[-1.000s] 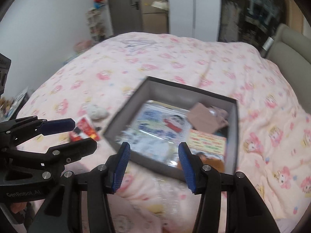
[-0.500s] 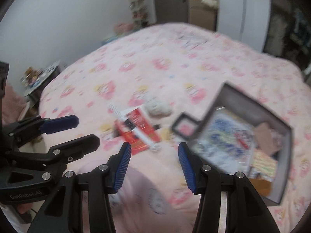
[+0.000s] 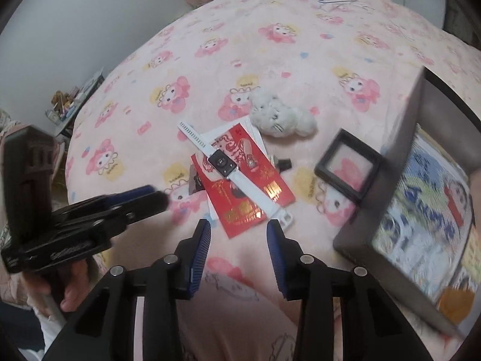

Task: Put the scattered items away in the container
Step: 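Withdraw the left gripper and move it to the white watch, then close the left gripper on the white watch strap, then lift the white watch off the red envelope with the left gripper, then carry the white watch over the black box with the left gripper, then lower the white watch into the box beside the bead kit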

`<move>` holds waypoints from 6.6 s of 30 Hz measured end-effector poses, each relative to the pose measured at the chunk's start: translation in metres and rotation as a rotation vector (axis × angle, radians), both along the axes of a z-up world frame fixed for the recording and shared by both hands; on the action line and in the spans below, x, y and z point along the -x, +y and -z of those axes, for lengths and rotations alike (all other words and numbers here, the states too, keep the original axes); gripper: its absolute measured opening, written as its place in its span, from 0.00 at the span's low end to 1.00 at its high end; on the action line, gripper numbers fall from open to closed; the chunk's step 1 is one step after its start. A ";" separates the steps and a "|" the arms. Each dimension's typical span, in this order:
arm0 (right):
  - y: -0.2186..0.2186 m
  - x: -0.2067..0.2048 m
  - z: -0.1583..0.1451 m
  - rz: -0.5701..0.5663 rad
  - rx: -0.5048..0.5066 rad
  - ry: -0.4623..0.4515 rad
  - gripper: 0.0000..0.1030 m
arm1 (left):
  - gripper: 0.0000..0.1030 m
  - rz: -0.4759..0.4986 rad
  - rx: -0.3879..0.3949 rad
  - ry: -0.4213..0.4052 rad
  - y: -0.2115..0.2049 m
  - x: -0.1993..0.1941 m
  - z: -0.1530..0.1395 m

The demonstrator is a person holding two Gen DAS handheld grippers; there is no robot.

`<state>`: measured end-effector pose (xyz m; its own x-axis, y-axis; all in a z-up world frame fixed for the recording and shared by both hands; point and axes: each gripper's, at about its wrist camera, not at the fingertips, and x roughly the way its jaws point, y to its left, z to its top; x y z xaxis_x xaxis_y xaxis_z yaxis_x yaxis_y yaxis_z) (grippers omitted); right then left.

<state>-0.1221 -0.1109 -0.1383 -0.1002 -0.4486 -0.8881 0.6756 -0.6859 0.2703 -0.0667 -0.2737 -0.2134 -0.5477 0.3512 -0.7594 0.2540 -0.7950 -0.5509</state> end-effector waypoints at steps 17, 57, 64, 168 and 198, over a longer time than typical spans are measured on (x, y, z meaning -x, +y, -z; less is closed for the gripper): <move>-0.084 0.057 0.065 -0.144 -0.153 -0.157 0.34 | 0.50 -0.169 -0.199 -0.077 -0.043 0.056 0.060; -0.088 0.045 0.073 -0.223 -0.182 -0.213 0.34 | 0.35 -0.175 -0.162 -0.135 -0.028 0.053 0.055; -0.104 0.056 0.081 -0.271 -0.151 -0.217 0.32 | 0.36 -0.145 -0.287 -0.091 -0.027 0.067 0.063; 0.283 0.091 0.037 0.443 0.092 -0.057 0.06 | 0.11 0.627 -0.037 -0.095 0.381 0.176 -0.010; 0.268 0.126 0.055 0.358 0.257 -0.235 0.10 | 0.28 0.420 -0.110 -0.176 0.311 0.195 -0.001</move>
